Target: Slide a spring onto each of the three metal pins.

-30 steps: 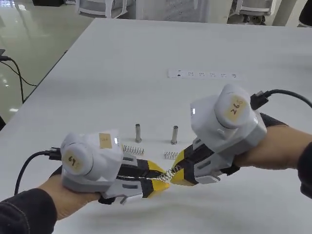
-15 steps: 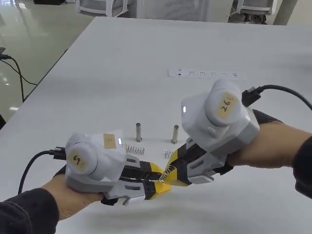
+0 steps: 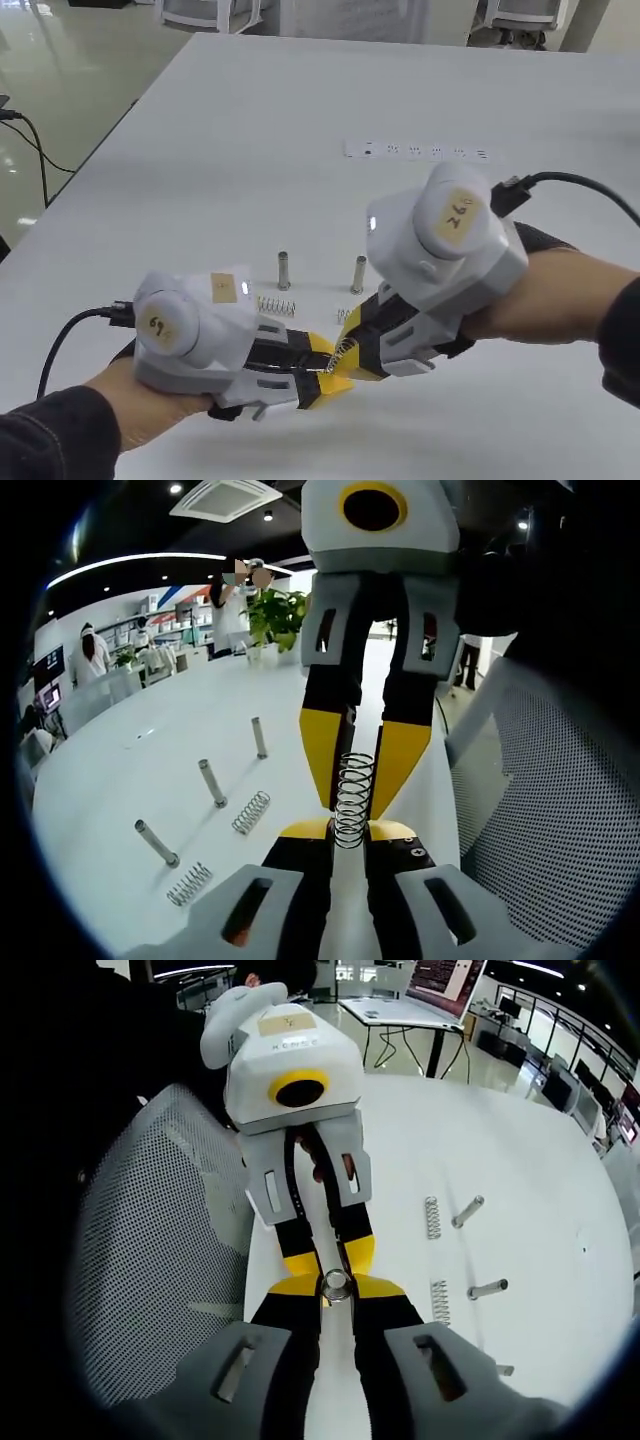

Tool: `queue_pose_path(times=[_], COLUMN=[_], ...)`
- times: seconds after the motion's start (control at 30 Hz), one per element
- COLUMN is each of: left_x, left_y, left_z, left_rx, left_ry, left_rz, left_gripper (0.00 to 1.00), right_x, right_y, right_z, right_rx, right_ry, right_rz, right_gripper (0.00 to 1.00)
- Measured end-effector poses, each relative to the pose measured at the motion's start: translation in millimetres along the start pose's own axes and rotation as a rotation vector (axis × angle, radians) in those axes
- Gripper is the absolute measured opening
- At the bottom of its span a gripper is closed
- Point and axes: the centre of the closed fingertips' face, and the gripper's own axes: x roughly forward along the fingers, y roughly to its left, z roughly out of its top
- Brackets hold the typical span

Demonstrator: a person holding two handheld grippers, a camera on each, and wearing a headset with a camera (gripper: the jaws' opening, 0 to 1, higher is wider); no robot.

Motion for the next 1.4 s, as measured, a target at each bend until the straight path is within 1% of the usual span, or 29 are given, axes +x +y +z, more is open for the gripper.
queue_pose_path(times=[0.13,0.4,0.6,0.67,0.8,0.87,0.97,1.1,1.23,1.4], left_x=[0.1,-1.4,-3.9,-4.7,-8.5,-11.3,-14.9,-20.2,-25.4,-32.1], left_y=[0.4,1.6,6.1,9.3,14.4,17.4,20.9,26.2,30.5,34.0], left_z=[0.1,0.6,-0.5,-1.8,-5.0,-7.1,-9.2,-10.1,-10.5,-14.2], left_rx=[0.0,-0.02,-0.039,-0.044,-0.057,-0.073,-0.076,-0.09,-0.098,-0.112], left_ry=[-0.001,-0.01,-0.013,-0.008,-0.004,-0.002,-0.001,-0.01,-0.016,-0.018], left_rz=[0.003,0.009,0.029,0.047,0.069,0.08,0.097,0.123,0.147,0.175], left_gripper=[0.08,0.11,0.18,0.23,0.27,0.31,0.33,0.36,0.41,0.46], right_x=[0.0,-1.0,-2.3,-2.9,-4.8,-5.7,-7.4,-9.1,-10.2,-12.3], right_y=[-0.5,-2.8,-5.1,-5.5,-7.6,-8.3,-10.3,-12.3,-14.4,-17.5], right_z=[-0.6,-0.1,-1.6,-1.9,-3.4,-4.7,-7.4,-10.0,-11.1,-14.1], right_rx=[0.003,0.009,0.018,0.022,0.031,0.035,0.04,0.042,0.048,0.053], right_ry=[0.002,0.002,0.003,0.002,0.001,0.002,0.006,0.01,0.012,0.016], right_rz=[-0.002,-0.011,-0.021,-0.024,-0.034,-0.036,-0.043,-0.05,-0.054,-0.062], right_gripper=[0.13,0.13,0.13,0.13,0.13,0.13,0.13,0.13,0.13,0.13])
